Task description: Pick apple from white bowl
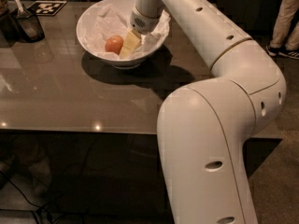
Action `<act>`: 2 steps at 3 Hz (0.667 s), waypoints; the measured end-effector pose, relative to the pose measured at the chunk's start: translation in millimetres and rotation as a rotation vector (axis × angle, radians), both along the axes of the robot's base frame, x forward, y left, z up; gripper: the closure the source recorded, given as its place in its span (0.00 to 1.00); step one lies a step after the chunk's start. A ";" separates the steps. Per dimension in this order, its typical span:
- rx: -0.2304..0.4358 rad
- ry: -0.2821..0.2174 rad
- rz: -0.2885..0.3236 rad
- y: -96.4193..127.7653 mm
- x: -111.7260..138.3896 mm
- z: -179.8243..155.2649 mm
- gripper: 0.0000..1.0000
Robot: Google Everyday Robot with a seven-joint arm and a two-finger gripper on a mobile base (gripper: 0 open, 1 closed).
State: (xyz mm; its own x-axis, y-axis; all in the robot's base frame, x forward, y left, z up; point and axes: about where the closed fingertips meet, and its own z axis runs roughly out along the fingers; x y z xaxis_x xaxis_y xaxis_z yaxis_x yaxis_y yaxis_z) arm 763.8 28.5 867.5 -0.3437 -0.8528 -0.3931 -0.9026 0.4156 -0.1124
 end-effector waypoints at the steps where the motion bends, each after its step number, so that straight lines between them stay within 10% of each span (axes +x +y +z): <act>1: 0.000 0.000 0.000 0.0 0.0 0.0 0.19; 2: 0.000 0.000 0.000 0.0 0.0 0.0 0.43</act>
Offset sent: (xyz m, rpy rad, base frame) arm 0.0000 0.0000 0.0000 0.0000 0.0000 0.0000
